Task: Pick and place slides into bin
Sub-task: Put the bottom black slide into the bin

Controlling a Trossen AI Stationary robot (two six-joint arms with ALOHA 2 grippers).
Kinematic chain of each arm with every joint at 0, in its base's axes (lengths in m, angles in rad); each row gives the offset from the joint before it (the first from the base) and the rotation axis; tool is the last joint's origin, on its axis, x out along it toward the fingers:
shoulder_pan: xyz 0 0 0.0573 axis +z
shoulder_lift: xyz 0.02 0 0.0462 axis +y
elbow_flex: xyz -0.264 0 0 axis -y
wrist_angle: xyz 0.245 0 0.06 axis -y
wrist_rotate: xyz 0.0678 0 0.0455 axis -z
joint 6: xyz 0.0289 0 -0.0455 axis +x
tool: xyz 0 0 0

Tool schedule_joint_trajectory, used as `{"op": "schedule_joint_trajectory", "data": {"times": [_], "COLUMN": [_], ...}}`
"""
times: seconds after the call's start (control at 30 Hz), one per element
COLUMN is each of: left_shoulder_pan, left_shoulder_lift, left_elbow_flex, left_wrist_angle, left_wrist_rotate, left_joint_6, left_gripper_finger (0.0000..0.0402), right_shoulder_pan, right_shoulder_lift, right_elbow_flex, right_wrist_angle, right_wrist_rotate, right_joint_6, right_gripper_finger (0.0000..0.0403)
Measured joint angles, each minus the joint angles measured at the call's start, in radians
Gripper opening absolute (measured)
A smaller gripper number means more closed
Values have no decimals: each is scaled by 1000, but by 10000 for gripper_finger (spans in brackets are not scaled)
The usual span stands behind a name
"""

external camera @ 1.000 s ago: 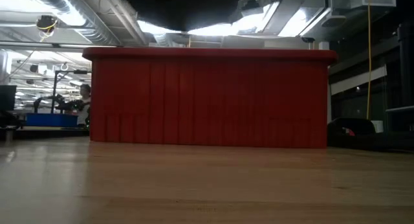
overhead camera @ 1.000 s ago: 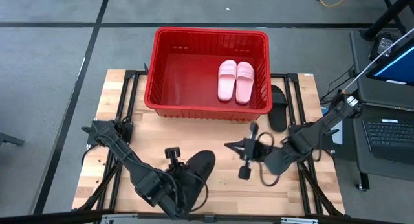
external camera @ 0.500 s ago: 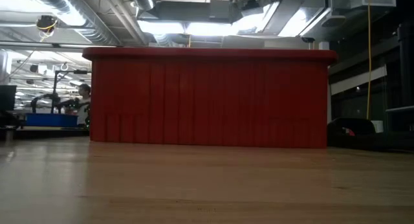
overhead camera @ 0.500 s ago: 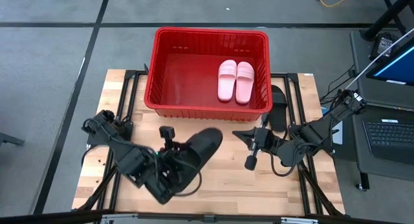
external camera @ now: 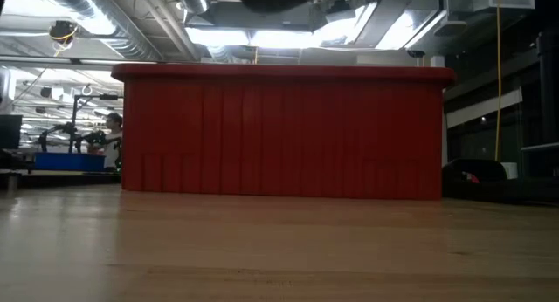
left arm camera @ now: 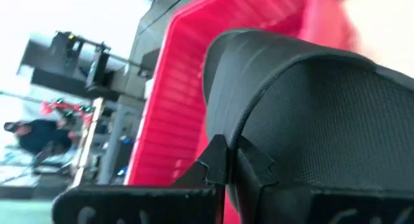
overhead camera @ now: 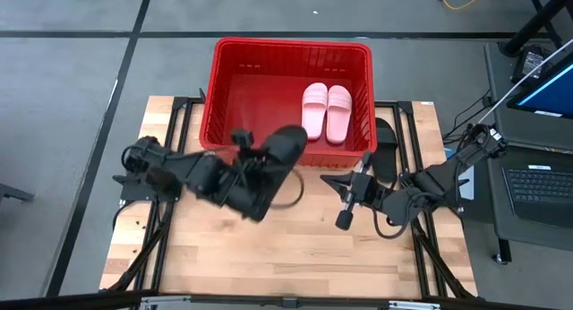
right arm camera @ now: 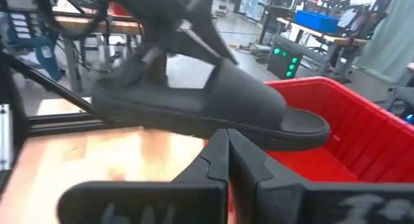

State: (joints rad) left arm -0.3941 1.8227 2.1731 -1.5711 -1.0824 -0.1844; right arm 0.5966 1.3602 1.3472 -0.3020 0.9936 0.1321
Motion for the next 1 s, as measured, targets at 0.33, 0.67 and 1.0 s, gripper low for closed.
{"op": "schedule_joint_trajectory", "data": {"times": [0.33,0.67,1.0], "left_shoulder_pan": [268,468,616], "left_shoulder_lift": [-5,-4,-2], "left_elbow_flex": [0,0,-7], "left_wrist_angle": [95,370,389], "left_wrist_rotate": [46,125,177], "left_joint_6": [169,383,457], "left_gripper_finger": [4,4,4], "right_shoulder_pan": [-144,-388,-573], "right_shoulder_lift": [-66,-220,-244], "right_elbow_flex": [0,0,-2], "right_wrist_angle": [52,-5,-119], "right_wrist_rotate": [-2,-424,-431], "right_joint_6": [-244,-351,-377], "right_gripper_finger": [5,5,5]}}
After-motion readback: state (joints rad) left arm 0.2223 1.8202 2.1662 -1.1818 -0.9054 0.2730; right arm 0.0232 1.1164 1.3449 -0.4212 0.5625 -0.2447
